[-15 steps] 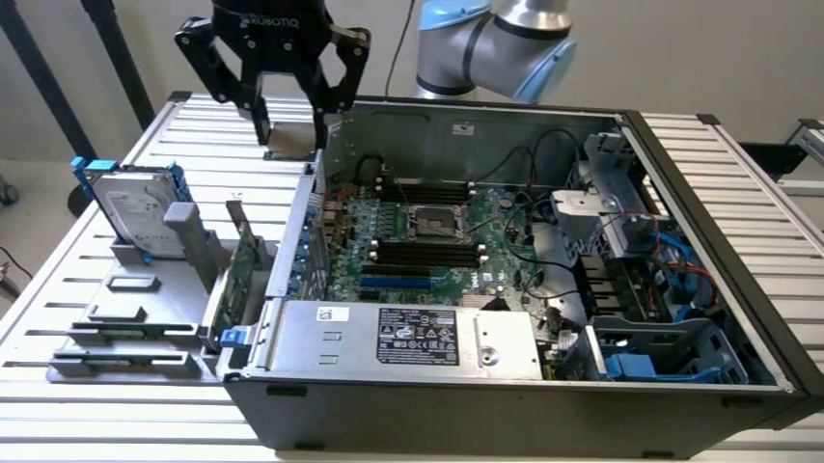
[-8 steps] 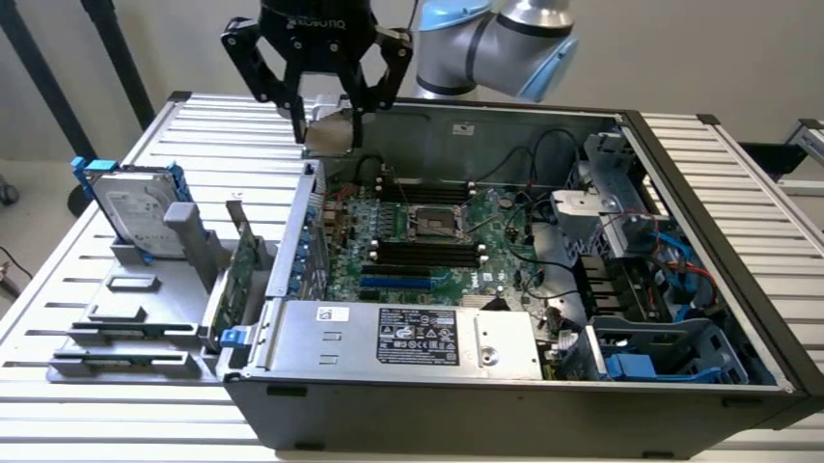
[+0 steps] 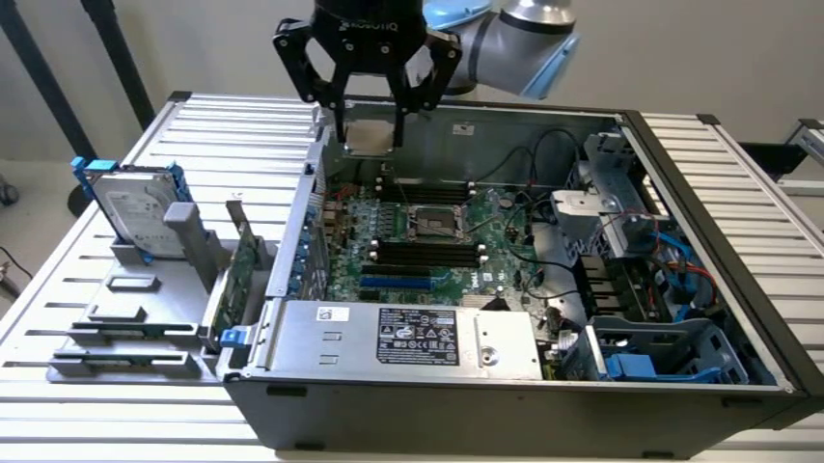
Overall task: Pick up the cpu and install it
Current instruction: 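Pick up the cpu and move it towards the insertion slot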
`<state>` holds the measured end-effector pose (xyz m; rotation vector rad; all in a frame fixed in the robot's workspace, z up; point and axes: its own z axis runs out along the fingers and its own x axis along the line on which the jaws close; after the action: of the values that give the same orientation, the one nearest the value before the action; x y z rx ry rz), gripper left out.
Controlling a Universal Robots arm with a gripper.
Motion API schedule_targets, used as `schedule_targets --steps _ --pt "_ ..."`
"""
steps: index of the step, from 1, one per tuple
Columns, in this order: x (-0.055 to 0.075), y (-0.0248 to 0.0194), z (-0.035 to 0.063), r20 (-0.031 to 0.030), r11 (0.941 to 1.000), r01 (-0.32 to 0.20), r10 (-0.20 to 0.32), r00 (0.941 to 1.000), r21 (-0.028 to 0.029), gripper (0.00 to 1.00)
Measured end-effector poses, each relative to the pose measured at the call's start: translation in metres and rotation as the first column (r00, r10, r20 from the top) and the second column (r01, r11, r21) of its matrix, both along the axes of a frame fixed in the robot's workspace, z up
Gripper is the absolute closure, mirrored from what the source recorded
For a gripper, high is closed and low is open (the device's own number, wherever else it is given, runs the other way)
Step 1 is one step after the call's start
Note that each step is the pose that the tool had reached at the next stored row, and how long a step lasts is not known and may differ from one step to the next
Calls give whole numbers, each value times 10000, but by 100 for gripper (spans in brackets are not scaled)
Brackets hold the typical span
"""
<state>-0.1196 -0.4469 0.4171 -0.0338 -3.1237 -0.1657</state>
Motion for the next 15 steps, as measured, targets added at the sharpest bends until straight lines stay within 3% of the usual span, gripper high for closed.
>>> schedule_targets --steps 4,7,15 --pt "185 58 -61 1 10000 0 0 10000 1 45" --pt "300 126 -114 0 10000 -1 1 10000 1 45" --pt "469 388 -260 2 10000 0 0 10000 1 45"
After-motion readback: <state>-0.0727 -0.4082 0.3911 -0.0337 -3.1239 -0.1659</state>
